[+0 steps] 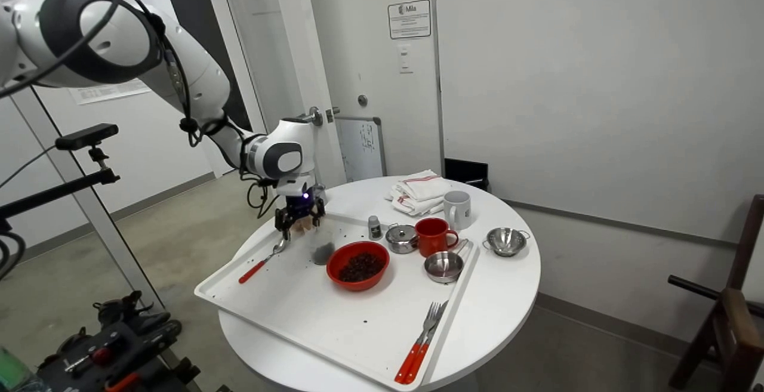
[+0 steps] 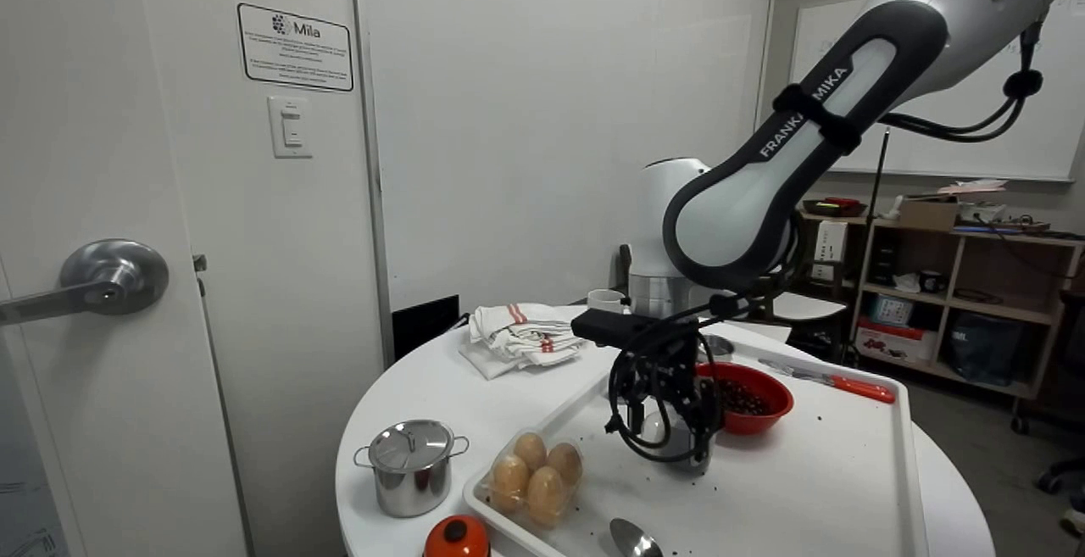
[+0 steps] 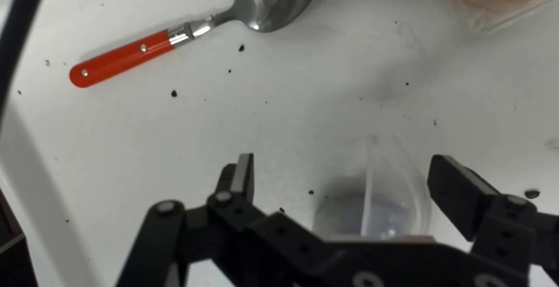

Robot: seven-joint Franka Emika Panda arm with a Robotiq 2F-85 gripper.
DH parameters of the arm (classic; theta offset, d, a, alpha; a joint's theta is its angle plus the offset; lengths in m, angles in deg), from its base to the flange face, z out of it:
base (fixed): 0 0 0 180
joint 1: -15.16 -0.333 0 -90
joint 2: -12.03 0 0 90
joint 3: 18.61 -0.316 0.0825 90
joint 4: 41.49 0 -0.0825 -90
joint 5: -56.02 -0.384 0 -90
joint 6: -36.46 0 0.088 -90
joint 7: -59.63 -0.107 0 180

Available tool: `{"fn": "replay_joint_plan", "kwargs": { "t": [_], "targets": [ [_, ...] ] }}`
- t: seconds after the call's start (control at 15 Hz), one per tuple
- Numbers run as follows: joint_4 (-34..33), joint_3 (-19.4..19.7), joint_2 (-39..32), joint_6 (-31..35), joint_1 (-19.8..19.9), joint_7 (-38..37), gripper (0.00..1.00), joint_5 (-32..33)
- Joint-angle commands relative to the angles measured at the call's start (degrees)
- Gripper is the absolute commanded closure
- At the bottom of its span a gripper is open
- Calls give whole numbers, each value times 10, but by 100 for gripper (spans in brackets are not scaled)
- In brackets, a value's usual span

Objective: Pour some of the contents in the clear jar into the red bowl

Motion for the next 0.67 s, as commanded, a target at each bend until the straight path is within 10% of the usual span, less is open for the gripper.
{"fn": "replay_joint_plan", "kwargs": {
  "t": [0.0, 0.07, 0.6],
  "targets": [
    [26, 3, 27, -6, -2, 3, 0, -9],
    [28, 3, 29, -6, -2, 3, 25, -9],
    [34, 3, 37, -6, -2, 6, 78, -7]
  ]
}}
